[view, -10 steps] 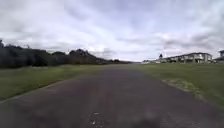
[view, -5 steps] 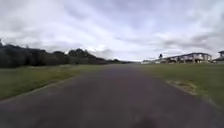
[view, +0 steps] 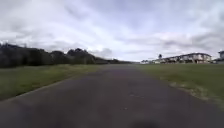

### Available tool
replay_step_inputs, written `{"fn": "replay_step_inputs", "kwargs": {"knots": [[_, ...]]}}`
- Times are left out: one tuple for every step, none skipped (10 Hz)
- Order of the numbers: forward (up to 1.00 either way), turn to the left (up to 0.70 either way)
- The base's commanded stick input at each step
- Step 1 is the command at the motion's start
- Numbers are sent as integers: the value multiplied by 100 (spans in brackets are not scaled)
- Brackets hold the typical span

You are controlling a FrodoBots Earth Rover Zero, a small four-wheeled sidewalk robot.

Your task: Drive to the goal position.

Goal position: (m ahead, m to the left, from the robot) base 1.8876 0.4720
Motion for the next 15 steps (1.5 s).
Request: {"fn": "replay_step_inputs", "kwargs": {"knots": [[66,0],[66,-6],[66,-19],[66,-10],[66,-1],[66,0],[66,0],[66,0],[66,0],[66,0],[66,0],[66,0],[66,0],[66,0],[66,0]]}}
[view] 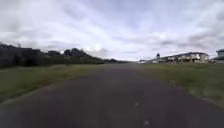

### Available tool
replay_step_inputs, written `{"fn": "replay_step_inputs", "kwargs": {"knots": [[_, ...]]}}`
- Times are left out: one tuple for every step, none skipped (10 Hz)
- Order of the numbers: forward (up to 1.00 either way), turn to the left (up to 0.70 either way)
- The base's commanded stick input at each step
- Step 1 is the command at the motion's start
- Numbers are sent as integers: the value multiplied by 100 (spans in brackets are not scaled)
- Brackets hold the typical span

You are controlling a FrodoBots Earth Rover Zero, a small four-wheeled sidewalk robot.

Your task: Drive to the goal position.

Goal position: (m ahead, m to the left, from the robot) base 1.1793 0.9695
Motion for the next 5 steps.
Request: {"fn": "replay_step_inputs", "kwargs": {"knots": [[66,0],[66,0],[66,0],[66,0],[66,0]]}}
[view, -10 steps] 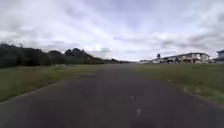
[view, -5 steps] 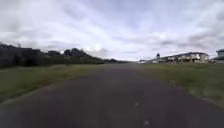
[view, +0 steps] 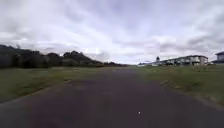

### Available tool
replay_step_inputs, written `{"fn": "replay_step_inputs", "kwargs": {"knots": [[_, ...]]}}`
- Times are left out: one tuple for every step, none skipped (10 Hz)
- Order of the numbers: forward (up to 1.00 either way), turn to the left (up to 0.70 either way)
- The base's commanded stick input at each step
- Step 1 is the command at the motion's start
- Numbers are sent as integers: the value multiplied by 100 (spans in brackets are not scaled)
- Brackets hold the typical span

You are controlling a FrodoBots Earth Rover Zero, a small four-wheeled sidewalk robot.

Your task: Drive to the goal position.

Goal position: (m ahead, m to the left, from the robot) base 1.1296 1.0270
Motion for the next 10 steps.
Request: {"fn": "replay_step_inputs", "kwargs": {"knots": [[66,0],[66,0],[66,0],[66,26],[66,16],[66,6],[66,2],[66,2],[66,2],[66,2]]}}
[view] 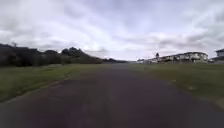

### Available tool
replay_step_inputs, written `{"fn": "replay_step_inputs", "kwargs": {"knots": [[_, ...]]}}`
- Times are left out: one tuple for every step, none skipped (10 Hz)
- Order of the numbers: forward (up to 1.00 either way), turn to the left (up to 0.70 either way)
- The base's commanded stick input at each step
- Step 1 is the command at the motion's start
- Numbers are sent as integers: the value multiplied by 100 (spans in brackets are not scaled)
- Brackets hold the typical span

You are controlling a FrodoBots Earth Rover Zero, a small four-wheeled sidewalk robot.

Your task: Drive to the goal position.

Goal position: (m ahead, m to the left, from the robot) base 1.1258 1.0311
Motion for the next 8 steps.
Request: {"fn": "replay_step_inputs", "kwargs": {"knots": [[66,2],[66,2],[66,2],[66,2],[66,2],[66,2],[66,2],[66,2]]}}
